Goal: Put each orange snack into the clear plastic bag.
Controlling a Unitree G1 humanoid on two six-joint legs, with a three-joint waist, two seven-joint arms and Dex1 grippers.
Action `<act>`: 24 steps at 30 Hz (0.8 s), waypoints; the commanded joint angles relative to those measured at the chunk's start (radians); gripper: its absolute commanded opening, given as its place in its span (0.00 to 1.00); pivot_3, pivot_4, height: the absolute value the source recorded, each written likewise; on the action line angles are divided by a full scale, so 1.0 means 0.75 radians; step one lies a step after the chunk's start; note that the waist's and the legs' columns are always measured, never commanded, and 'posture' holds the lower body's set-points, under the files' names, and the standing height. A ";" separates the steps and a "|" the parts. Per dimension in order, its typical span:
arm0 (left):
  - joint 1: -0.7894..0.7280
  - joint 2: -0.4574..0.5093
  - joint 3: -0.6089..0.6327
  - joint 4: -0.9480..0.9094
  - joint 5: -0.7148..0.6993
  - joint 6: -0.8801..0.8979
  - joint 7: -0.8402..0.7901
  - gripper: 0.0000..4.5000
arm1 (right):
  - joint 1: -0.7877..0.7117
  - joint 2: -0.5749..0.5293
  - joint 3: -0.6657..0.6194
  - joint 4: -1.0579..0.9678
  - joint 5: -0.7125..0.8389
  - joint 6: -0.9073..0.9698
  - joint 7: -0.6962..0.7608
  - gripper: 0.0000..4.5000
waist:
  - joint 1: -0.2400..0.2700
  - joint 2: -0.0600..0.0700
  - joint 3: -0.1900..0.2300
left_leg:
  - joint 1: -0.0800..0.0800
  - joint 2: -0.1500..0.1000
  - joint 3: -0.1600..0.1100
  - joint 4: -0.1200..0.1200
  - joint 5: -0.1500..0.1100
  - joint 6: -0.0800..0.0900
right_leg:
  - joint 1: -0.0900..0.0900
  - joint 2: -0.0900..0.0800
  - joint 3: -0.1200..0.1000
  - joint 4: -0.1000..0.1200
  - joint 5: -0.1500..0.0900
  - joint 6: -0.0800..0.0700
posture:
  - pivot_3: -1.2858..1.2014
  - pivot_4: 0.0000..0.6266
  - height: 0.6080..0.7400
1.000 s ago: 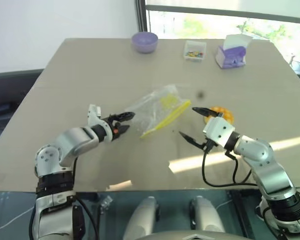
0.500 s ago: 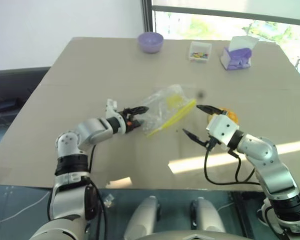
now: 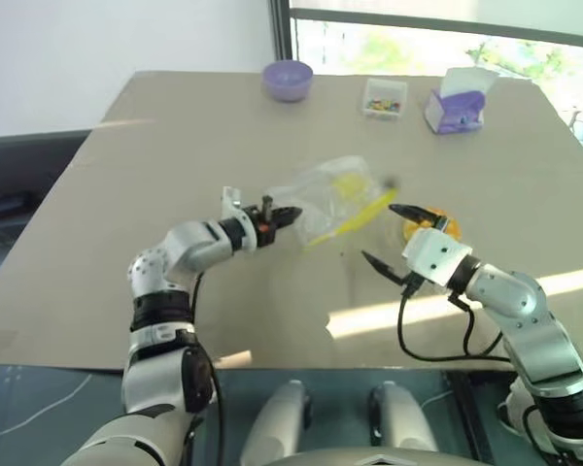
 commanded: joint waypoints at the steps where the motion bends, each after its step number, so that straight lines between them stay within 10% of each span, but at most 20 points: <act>1: -0.106 -0.038 0.094 -0.093 -0.056 -0.018 0.101 0.01 | -0.069 0.009 0.060 0.123 -0.134 -0.127 -0.072 1.00 | 0.000 0.000 0.000 | 0.000 0.000 0.000 0.000 0.000 0.000 | 0.000 0.000 0.000 0.000 0.000 0.000 | 0.52 0.24 1.00; 16: -0.188 -0.239 0.271 -0.275 -0.056 -0.059 0.381 0.01 | -0.542 0.327 0.260 1.090 -0.593 -0.432 -0.657 1.00 | -0.027 -0.002 0.001 | 0.001 0.000 0.005 -0.002 0.000 -0.001 | -0.001 0.001 0.004 -0.004 0.000 0.000 | 0.52 0.24 1.00; 24: -0.135 -0.283 0.296 -0.373 -0.056 -0.089 0.419 0.00 | -0.677 0.392 0.259 1.387 -0.572 -0.598 -0.746 0.34 | -0.029 -0.002 0.001 | 0.001 0.000 0.005 -0.003 0.001 -0.001 | -0.001 0.002 0.004 -0.006 0.000 0.000 | 0.52 0.24 1.00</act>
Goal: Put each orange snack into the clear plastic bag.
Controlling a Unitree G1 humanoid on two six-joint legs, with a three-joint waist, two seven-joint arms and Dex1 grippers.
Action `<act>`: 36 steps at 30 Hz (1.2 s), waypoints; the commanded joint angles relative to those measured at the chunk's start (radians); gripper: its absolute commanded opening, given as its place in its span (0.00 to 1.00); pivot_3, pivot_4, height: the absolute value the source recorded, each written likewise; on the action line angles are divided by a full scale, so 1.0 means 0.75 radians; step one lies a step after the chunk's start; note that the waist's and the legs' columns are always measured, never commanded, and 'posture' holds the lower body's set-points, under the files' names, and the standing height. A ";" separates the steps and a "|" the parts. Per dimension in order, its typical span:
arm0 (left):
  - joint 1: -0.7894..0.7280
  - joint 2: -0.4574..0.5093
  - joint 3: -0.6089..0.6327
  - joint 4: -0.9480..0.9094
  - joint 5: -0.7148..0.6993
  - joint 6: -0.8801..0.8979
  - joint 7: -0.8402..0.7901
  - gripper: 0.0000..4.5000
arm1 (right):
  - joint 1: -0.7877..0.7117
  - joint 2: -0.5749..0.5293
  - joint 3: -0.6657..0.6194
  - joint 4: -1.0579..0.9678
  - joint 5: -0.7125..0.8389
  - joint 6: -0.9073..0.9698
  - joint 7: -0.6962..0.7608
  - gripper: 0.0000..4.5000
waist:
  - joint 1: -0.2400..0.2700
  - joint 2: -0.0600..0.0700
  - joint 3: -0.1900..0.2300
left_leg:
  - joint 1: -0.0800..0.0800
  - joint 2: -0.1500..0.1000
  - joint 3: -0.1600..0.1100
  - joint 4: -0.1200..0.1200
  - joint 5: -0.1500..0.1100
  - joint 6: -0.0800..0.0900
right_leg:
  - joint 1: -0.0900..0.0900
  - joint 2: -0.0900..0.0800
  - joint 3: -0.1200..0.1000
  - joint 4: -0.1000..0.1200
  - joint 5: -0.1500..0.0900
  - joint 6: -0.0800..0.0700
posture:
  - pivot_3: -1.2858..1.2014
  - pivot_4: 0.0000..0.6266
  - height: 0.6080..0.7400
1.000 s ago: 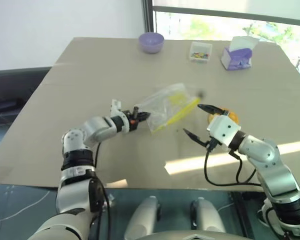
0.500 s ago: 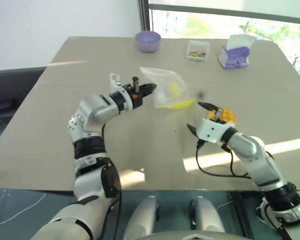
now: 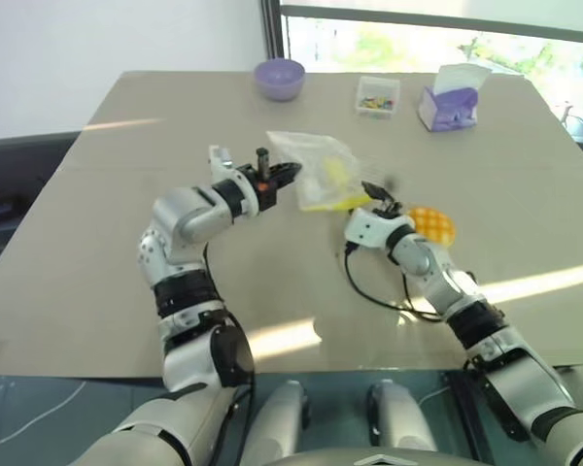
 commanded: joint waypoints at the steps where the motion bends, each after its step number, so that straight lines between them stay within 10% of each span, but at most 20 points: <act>1: 0.021 -0.012 0.001 -0.091 -0.025 -0.008 0.007 0.00 | -0.072 0.024 -0.004 0.073 0.013 -0.086 -0.046 0.25 | -0.001 0.000 0.000 | 0.000 0.000 0.000 0.000 0.000 0.000 | 0.000 0.000 0.000 0.000 0.000 0.000 | 0.52 0.24 1.00; 4: 0.029 -0.009 0.005 -0.109 -0.025 -0.019 0.008 0.00 | -0.092 0.019 -0.016 0.105 0.017 -0.120 -0.054 0.01 | -0.003 0.000 0.000 | 0.000 0.000 0.000 0.000 0.000 0.000 | 0.000 0.000 0.000 0.001 0.000 0.000 | 0.52 0.24 1.00; 11: 0.121 0.167 -0.090 -0.112 -0.002 0.047 -0.120 0.00 | -0.078 -0.048 -0.091 -0.076 0.066 -0.102 0.002 0.01 | -0.009 0.000 0.000 | 0.000 0.000 0.001 0.000 0.000 0.000 | -0.001 0.001 0.001 0.001 0.000 0.000 | 0.52 0.24 1.00; 16: 0.201 0.521 -0.345 -0.205 0.477 0.141 -0.707 0.00 | -0.052 -0.128 -0.148 -0.302 0.080 -0.008 0.101 0.01 | -0.027 0.001 0.000 | 0.000 0.001 0.001 -0.003 0.000 0.000 | -0.003 0.003 0.002 0.002 0.000 0.000 | 0.52 0.24 1.00; 23: 0.301 0.984 -0.817 -0.620 1.325 -0.365 -1.697 0.60 | -0.011 -0.134 -0.169 -0.578 0.050 0.275 0.229 0.00 | -0.033 0.002 0.000 | 0.001 0.002 0.004 -0.012 0.001 -0.001 | -0.005 0.003 0.004 -0.002 0.000 -0.001 | 0.52 0.24 1.00; 25: 0.327 1.065 -0.931 -0.726 1.546 -0.555 -1.853 0.60 | -0.012 -0.127 -0.151 -0.605 0.038 0.319 0.262 0.00 | -0.033 0.002 0.001 | 0.001 0.003 0.005 -0.015 0.001 -0.002 | -0.008 0.003 0.005 -0.004 0.000 -0.001 | 0.52 0.24 1.00; 36: 0.317 0.979 -1.004 -0.871 1.710 -0.524 -2.028 0.60 | -0.015 -0.070 -0.096 -0.619 -0.046 0.439 0.270 0.00 | -0.034 0.003 0.002 | -0.001 0.004 0.007 -0.018 0.001 -0.001 | -0.010 0.004 0.007 -0.005 0.000 -0.001 | 0.52 0.24 1.00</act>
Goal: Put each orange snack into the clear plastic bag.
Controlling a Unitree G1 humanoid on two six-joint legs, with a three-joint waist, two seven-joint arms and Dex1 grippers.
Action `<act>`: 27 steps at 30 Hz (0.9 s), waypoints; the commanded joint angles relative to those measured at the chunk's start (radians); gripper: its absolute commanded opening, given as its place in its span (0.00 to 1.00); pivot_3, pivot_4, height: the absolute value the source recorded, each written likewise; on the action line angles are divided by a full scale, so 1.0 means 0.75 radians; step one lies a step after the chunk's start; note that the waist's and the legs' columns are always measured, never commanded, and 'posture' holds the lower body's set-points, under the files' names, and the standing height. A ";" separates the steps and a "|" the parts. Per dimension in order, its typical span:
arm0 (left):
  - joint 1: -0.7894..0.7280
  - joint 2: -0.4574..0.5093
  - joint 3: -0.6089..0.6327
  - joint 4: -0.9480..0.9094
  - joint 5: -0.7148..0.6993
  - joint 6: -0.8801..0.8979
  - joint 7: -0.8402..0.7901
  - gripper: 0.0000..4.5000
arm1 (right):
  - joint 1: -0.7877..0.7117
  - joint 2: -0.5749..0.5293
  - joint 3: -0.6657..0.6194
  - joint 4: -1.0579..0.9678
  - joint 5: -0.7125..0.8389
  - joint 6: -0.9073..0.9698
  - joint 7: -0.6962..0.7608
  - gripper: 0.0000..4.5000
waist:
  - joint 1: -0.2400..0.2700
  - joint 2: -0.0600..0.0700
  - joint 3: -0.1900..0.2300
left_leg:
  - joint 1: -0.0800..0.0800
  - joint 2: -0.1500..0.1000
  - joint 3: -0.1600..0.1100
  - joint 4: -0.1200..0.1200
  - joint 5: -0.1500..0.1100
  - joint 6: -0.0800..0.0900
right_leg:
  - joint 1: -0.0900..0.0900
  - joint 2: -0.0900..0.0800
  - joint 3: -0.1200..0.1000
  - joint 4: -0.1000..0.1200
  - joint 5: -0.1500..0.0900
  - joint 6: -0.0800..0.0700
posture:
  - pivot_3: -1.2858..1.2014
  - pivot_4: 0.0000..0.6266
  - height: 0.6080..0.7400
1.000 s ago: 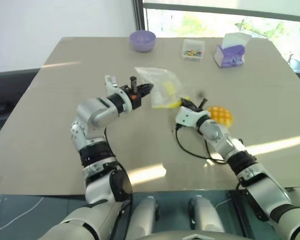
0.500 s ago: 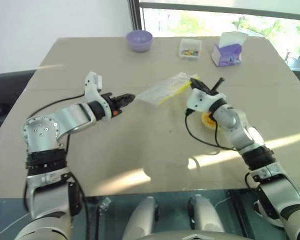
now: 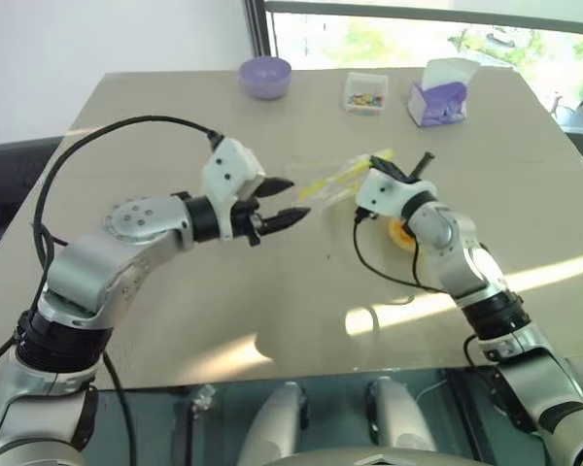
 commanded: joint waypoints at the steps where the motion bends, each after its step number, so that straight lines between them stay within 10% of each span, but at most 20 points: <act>1: -0.050 -0.029 0.004 -0.024 0.046 0.057 0.023 0.60 | -0.016 0.007 0.000 -0.070 -0.018 0.005 -0.005 0.00 | -0.001 0.000 0.000 | 0.000 0.000 0.000 0.000 0.000 0.000 | 0.000 0.000 0.000 0.001 0.000 0.000 | 0.52 0.24 1.00; 22: -0.156 -0.220 0.009 0.107 0.194 0.205 0.015 0.60 | 0.016 0.019 0.021 -0.134 -0.056 0.012 -0.001 0.00 | -0.002 0.000 0.000 | 0.000 0.000 0.000 0.003 0.000 0.000 | -0.001 0.001 0.001 0.004 0.000 0.000 | 0.52 0.24 1.00; 27: -0.172 -0.231 0.004 0.106 0.211 0.203 -0.015 0.20 | 0.023 0.019 0.023 -0.143 -0.061 0.018 -0.002 0.00 | -0.002 0.000 0.000 | 0.000 0.000 0.000 0.003 0.000 0.000 | -0.001 0.001 0.001 0.005 0.000 0.000 | 0.52 0.24 1.00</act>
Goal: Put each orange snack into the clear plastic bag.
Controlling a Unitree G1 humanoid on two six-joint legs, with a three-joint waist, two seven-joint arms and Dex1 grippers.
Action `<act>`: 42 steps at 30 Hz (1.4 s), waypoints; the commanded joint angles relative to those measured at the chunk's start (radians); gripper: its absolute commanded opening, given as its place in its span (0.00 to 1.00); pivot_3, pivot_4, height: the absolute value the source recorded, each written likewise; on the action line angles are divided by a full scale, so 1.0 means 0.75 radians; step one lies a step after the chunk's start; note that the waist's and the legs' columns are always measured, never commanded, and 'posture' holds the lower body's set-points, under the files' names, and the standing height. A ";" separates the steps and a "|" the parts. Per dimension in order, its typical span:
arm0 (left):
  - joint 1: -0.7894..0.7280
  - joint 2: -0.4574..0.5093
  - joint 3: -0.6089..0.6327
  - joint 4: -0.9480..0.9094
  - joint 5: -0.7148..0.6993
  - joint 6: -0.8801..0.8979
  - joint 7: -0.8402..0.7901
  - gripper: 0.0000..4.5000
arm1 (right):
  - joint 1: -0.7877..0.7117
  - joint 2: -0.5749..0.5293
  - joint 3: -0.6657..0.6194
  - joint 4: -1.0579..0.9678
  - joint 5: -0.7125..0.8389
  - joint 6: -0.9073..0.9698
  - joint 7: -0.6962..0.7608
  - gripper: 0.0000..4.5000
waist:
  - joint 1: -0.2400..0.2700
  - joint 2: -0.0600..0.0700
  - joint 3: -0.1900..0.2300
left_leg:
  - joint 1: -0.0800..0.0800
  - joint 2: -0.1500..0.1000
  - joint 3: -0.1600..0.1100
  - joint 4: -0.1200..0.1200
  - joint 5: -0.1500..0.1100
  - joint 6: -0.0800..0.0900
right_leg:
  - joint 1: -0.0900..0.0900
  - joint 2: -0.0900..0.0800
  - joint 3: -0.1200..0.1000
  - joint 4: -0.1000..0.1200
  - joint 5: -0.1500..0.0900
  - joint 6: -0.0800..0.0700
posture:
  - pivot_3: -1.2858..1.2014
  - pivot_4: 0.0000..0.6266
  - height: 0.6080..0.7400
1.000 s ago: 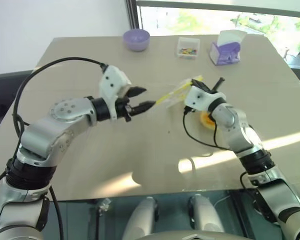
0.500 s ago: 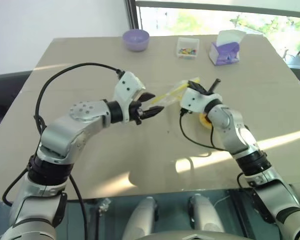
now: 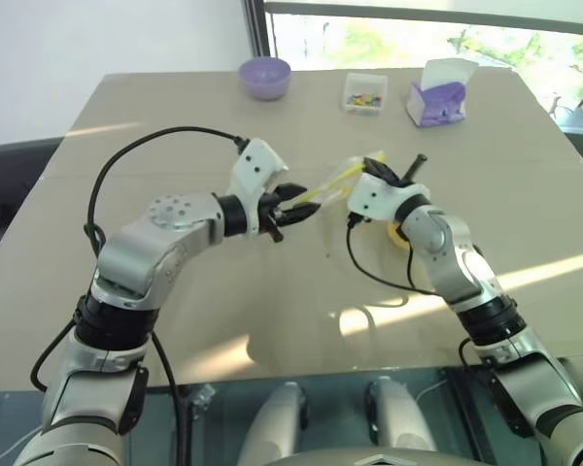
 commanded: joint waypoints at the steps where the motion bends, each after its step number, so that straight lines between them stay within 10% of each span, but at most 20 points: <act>1: -0.036 -0.003 0.033 -0.024 0.010 -0.010 -0.023 0.14 | 0.000 0.002 -0.007 -0.073 -0.010 -0.005 -0.002 0.00 | 0.000 0.000 0.000 | 0.000 0.000 0.000 0.000 0.000 0.000 | 0.000 0.000 0.000 0.000 0.000 0.000 | 0.52 0.24 1.00; 2: -0.037 -0.005 0.033 -0.023 0.013 -0.010 -0.027 0.01 | 0.001 0.002 -0.006 -0.073 -0.011 -0.004 -0.002 0.00 | 0.000 0.000 0.000 | 0.000 0.000 0.000 0.000 0.000 0.000 | 0.000 0.000 0.000 0.000 0.000 0.000 | 0.52 0.24 1.00; 11: 0.037 0.020 0.025 0.092 0.175 -0.330 -0.139 0.01 | 0.062 -0.016 -0.042 -0.159 0.091 0.066 0.157 0.00 | 0.000 0.000 0.000 | 0.000 0.000 0.000 0.000 0.000 0.000 | 0.000 0.000 0.000 0.000 0.000 0.000 | 0.52 0.24 1.00; 16: 0.158 -0.006 0.046 0.284 0.327 -0.905 -0.282 0.00 | 0.224 -0.053 -0.114 -0.383 0.296 0.167 0.362 0.49 | 0.007 0.000 0.000 | 0.000 0.000 0.000 0.000 0.000 0.000 | 0.000 0.000 0.000 -0.001 0.000 0.000 | 0.52 0.24 1.00; 19: 0.189 -0.023 0.062 0.386 0.366 -1.095 -0.319 0.00 | 0.321 -0.101 -0.186 -0.536 0.428 0.236 0.473 0.49 | 0.011 0.000 0.000 | 0.000 0.000 0.000 0.001 0.000 0.000 | 0.000 0.000 0.000 -0.001 0.000 0.000 | 0.52 0.24 1.00; 25: 0.216 -0.038 0.074 0.504 0.372 -1.270 -0.411 0.00 | 0.407 -0.102 -0.274 -0.726 0.652 0.433 0.564 0.02 | 0.007 0.000 0.000 | 0.000 0.000 -0.001 0.002 -0.001 0.001 | 0.001 0.000 -0.001 0.002 0.000 0.000 | 0.52 0.24 1.00; 42: 0.267 -0.080 0.076 0.458 0.420 -1.309 -0.419 0.00 | 0.204 0.125 -0.139 -0.656 0.841 0.618 0.454 0.02 | 0.003 0.000 0.000 | 0.001 0.001 -0.001 0.003 0.000 0.001 | 0.001 0.001 -0.001 0.004 0.000 0.000 | 0.52 0.24 1.00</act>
